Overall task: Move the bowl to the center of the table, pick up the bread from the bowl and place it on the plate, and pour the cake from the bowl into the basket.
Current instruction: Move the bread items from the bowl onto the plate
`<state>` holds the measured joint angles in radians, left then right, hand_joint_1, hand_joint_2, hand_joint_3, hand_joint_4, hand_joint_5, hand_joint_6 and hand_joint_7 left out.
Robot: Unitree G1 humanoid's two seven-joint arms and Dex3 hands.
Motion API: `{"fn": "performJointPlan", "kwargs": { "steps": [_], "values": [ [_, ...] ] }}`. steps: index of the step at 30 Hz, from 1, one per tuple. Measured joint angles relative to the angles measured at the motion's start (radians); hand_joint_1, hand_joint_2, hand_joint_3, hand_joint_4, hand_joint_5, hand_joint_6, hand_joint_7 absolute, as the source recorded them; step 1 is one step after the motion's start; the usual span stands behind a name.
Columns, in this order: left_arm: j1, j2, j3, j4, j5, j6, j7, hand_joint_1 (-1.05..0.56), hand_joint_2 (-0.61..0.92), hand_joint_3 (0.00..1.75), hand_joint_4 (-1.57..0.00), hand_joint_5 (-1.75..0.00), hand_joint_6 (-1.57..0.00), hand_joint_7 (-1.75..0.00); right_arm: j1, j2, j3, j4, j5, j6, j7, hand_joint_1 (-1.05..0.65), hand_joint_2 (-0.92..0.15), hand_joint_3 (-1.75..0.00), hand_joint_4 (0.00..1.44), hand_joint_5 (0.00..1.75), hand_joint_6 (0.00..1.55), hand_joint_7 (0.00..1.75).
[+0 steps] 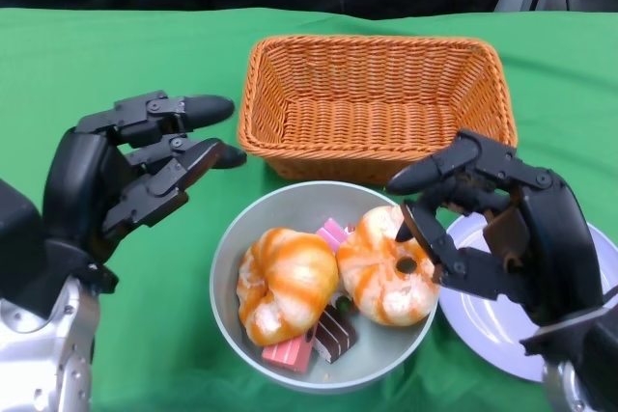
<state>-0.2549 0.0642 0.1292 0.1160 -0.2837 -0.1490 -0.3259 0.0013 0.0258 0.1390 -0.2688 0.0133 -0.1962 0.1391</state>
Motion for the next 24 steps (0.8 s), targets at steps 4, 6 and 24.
{"fn": "performJointPlan", "kwargs": {
  "steps": [4, 6, 24],
  "values": [
    [-0.021, -0.006, -0.013, 0.066, 0.045, -0.097, 0.001, -0.16, 0.92, 0.33, -0.73, -1.4, -0.91, -0.9, 0.01, -0.073, -0.003, -0.065, -0.014, 0.038, 0.053, -0.35, -0.89, -0.17, 0.57, 0.94, 0.63, 0.54],
    [-0.028, -0.014, -0.015, 0.097, 0.057, -0.145, 0.001, -0.15, 0.92, 0.35, -0.72, -1.44, -0.88, -0.96, 0.023, -0.119, -0.003, -0.126, -0.043, 0.082, 0.078, -0.46, -0.91, -0.08, 0.56, 0.68, 0.62, 0.31],
    [-0.048, -0.05, -0.036, 0.203, 0.128, -0.277, 0.056, -0.11, 0.9, 0.4, -0.73, -1.41, -0.85, -1.0, 0.087, -0.424, 0.021, -0.517, -0.622, 0.179, 0.28, -0.91, -0.92, -0.08, 0.31, 0.27, 0.45, 0.0]
  ]
}}
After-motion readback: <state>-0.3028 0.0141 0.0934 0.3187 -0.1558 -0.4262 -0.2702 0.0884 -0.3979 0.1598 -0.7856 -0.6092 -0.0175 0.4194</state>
